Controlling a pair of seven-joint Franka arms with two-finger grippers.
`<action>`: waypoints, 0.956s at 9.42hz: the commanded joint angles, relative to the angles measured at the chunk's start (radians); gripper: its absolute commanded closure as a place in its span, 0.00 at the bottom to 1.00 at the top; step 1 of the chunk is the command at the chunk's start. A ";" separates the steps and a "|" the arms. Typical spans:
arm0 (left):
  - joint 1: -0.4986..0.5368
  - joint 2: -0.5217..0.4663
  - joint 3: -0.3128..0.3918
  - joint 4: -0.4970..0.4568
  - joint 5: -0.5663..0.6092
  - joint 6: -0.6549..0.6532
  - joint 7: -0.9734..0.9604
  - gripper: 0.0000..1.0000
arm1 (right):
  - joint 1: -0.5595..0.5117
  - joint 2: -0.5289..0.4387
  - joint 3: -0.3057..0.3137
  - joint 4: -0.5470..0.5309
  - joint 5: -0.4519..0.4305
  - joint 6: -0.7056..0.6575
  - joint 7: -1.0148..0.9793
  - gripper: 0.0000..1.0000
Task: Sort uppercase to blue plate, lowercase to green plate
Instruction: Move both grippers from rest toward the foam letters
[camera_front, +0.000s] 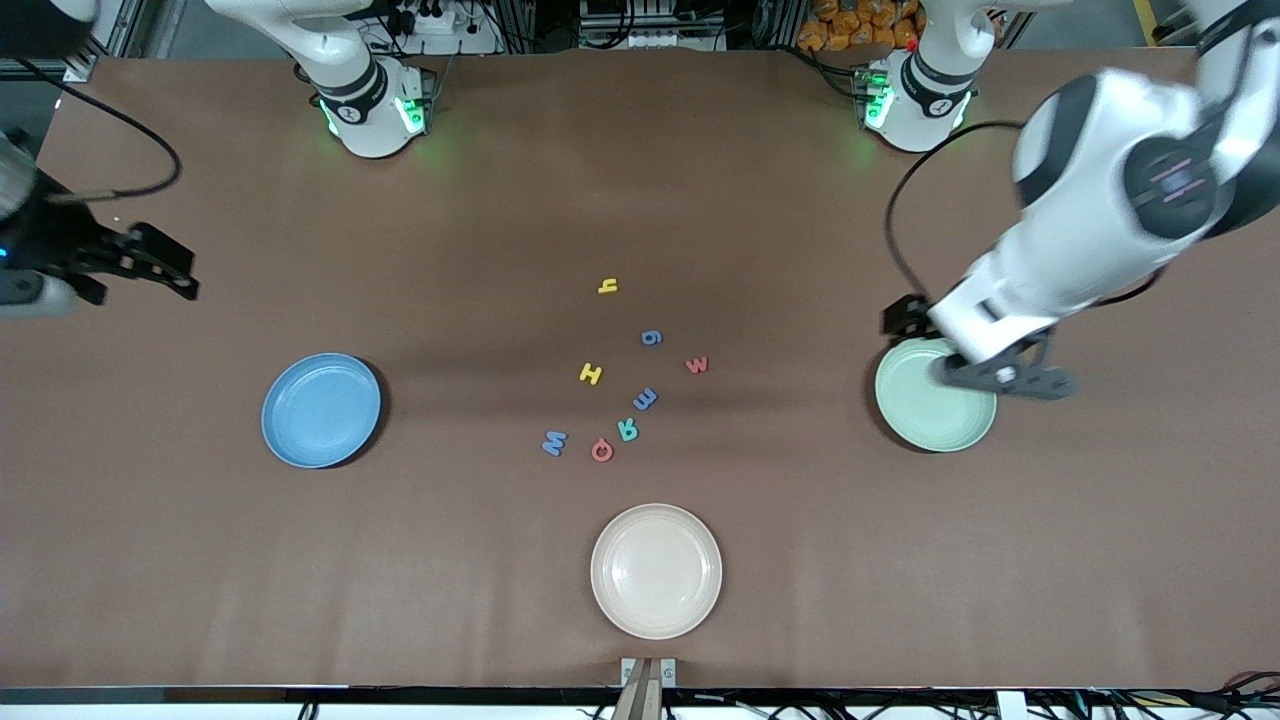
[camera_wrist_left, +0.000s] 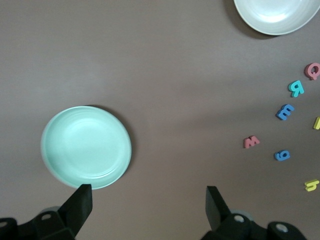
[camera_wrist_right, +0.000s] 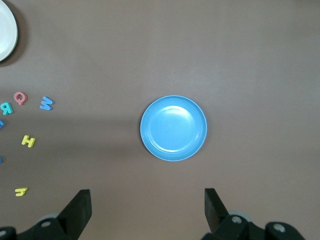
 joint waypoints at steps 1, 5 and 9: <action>-0.087 0.093 0.005 0.021 0.013 0.065 -0.152 0.00 | 0.036 0.071 -0.006 0.013 0.015 0.042 0.045 0.00; -0.230 0.272 0.025 0.015 0.022 0.249 -0.422 0.00 | 0.108 0.212 -0.006 0.013 0.015 0.159 0.240 0.00; -0.363 0.413 0.089 0.015 0.024 0.406 -0.610 0.00 | 0.188 0.335 -0.006 0.013 0.013 0.295 0.461 0.00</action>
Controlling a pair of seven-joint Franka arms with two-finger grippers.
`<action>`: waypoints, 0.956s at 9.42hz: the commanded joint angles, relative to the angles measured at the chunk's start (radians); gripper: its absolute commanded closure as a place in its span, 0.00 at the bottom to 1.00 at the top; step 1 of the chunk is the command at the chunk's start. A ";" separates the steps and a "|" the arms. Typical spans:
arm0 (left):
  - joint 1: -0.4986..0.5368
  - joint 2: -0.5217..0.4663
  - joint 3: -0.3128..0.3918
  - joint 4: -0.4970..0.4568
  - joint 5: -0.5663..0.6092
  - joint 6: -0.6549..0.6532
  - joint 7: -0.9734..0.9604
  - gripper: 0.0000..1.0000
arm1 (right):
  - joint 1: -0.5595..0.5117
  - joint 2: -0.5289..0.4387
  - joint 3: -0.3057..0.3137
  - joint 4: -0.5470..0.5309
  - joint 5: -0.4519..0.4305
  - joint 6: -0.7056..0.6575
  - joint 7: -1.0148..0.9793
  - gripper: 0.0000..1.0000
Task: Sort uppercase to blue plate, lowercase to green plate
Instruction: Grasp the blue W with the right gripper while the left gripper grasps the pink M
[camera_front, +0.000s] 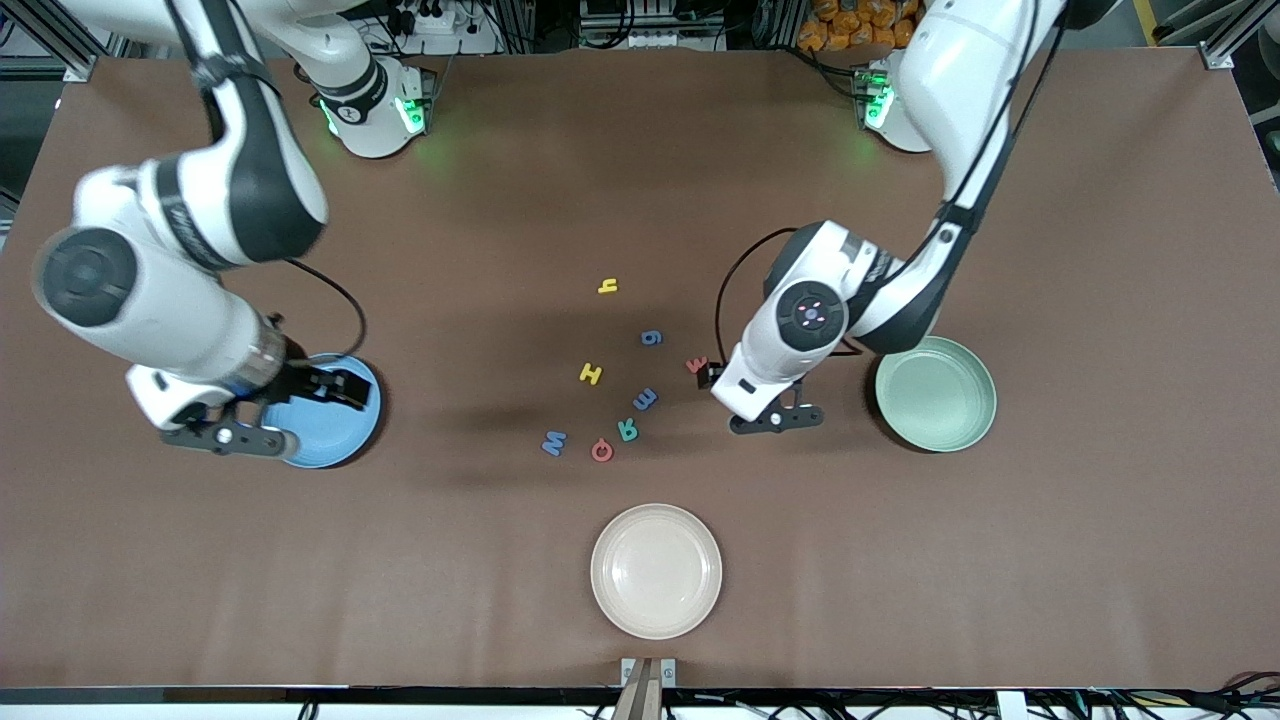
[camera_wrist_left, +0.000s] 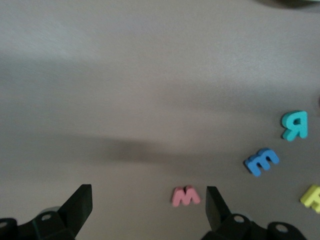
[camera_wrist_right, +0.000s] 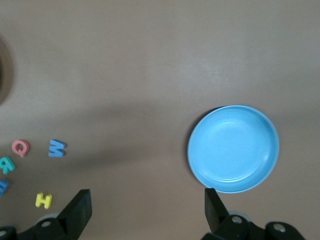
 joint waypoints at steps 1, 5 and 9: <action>-0.125 0.062 0.095 0.022 0.024 0.055 -0.118 0.00 | 0.045 0.075 -0.007 0.017 0.005 0.074 0.123 0.00; -0.202 0.131 0.108 0.020 0.062 0.102 -0.273 0.00 | 0.121 0.199 -0.007 0.019 0.002 0.241 0.349 0.00; -0.214 0.145 0.105 0.019 0.065 0.102 -0.349 0.00 | 0.193 0.304 -0.007 0.025 -0.001 0.371 0.536 0.00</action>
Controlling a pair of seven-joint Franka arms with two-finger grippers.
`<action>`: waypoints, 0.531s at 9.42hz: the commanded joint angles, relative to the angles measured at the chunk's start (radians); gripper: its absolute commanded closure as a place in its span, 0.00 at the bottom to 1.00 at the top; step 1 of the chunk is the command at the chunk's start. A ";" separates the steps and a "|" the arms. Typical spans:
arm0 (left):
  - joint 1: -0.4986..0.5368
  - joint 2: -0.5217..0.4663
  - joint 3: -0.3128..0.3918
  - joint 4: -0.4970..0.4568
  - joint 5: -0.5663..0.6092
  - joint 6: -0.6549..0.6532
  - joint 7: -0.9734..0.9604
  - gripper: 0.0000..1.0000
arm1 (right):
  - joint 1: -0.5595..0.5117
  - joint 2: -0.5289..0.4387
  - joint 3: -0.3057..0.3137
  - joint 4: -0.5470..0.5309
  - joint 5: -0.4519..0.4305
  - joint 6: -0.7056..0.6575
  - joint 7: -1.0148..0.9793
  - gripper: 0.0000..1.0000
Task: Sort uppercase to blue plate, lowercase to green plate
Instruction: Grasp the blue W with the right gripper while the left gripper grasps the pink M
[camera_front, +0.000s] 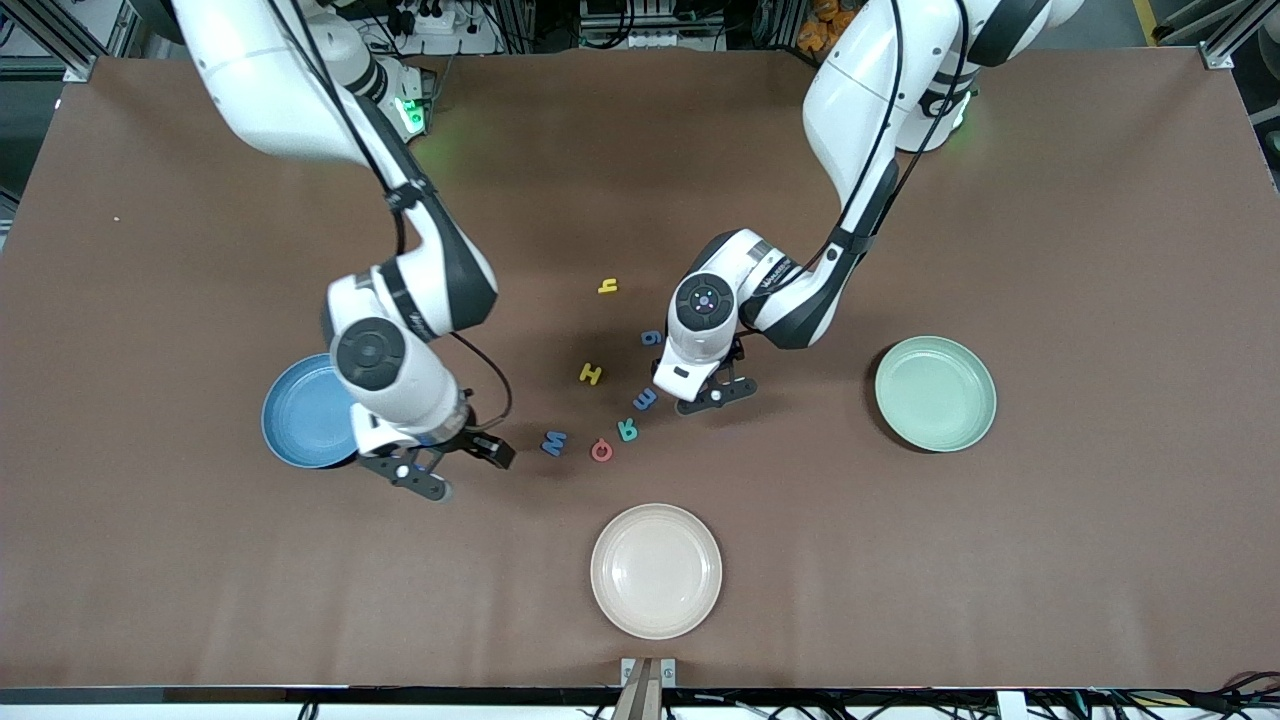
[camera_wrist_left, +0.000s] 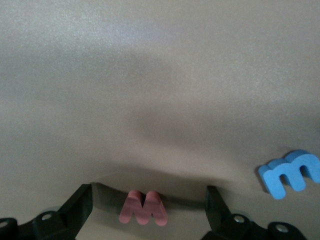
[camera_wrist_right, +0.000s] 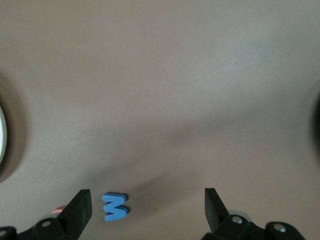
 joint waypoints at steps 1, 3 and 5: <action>-0.008 0.017 0.010 0.009 0.045 0.002 -0.050 0.00 | 0.042 0.047 -0.009 0.034 -0.002 0.014 0.106 0.00; -0.008 0.028 0.005 0.009 0.063 0.000 -0.091 0.00 | 0.069 0.107 -0.010 0.060 -0.010 0.067 0.176 0.00; -0.006 0.022 -0.009 0.007 0.063 -0.006 -0.097 0.00 | 0.078 0.147 -0.010 0.074 -0.010 0.069 0.181 0.00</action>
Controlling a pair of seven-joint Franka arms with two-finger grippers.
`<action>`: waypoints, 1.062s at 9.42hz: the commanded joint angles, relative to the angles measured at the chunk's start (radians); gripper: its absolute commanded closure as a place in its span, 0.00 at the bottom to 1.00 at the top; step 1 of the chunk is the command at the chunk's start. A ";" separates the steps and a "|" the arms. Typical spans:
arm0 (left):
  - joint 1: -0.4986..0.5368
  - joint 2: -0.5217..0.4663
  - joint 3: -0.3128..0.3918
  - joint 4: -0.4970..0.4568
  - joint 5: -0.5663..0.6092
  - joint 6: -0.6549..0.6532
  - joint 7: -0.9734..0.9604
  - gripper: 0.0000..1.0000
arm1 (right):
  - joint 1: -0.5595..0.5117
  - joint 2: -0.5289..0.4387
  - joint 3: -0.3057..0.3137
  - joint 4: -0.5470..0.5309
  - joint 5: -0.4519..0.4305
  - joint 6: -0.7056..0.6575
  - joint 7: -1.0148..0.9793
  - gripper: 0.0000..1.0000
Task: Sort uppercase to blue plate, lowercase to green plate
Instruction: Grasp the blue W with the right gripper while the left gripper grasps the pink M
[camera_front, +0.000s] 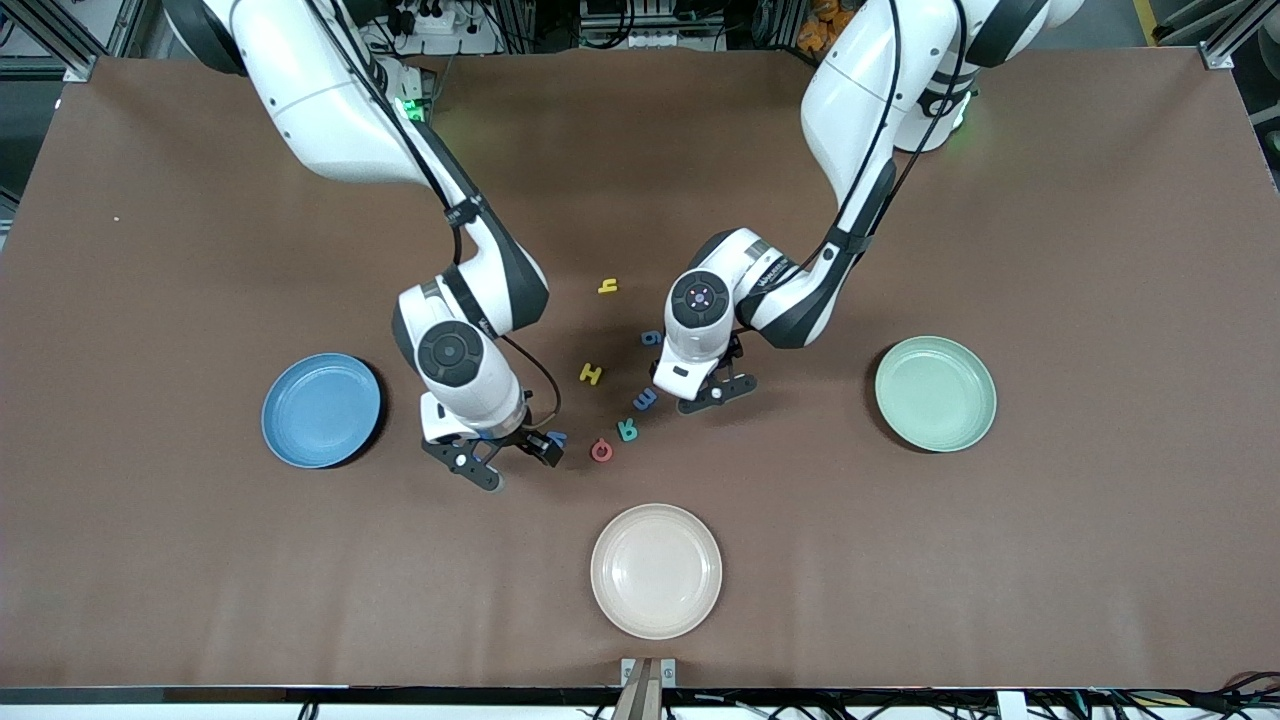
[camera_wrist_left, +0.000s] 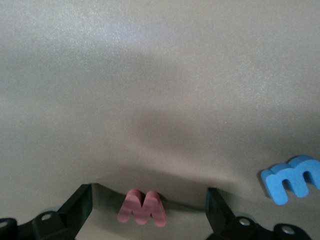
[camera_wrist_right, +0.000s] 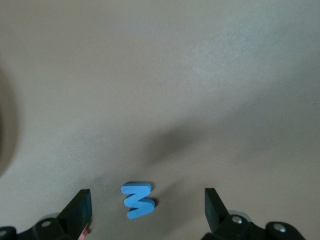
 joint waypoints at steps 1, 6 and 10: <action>0.000 0.017 -0.003 0.007 0.035 -0.006 -0.036 0.00 | 0.018 0.056 -0.009 0.049 -0.009 -0.004 0.025 0.00; 0.017 -0.007 -0.019 -0.004 0.036 -0.006 -0.022 0.00 | 0.073 0.148 -0.015 0.111 -0.081 0.002 0.099 0.00; 0.065 -0.033 -0.055 -0.014 0.036 -0.006 0.005 0.00 | 0.072 0.147 -0.014 0.111 -0.099 -0.001 0.097 0.00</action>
